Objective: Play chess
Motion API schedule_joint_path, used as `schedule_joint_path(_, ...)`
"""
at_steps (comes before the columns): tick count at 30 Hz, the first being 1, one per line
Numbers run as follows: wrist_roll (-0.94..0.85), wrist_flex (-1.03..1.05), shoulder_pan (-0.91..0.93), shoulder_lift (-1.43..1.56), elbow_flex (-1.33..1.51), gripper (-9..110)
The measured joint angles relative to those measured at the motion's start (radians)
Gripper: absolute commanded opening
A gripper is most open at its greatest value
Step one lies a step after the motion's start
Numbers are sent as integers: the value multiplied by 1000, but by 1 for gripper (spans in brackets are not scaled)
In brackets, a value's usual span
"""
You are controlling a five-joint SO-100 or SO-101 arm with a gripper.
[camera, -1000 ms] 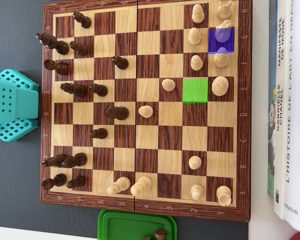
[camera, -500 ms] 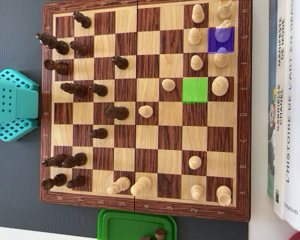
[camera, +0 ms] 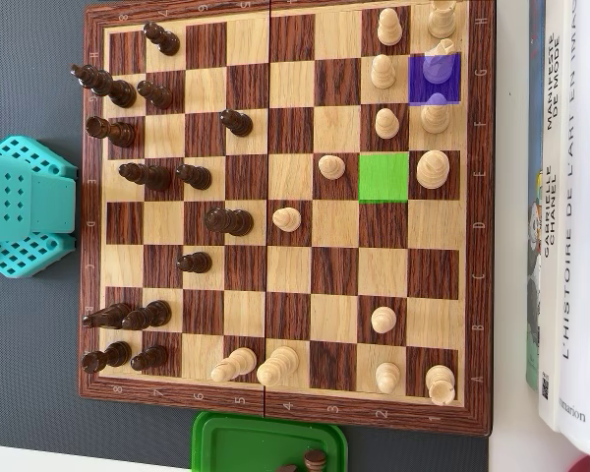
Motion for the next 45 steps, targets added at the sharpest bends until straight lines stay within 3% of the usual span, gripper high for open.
schedule_joint_path(29,-3,15,3,0,0,14)
schedule_joint_path(45,-3,664,2,0,-78,13)
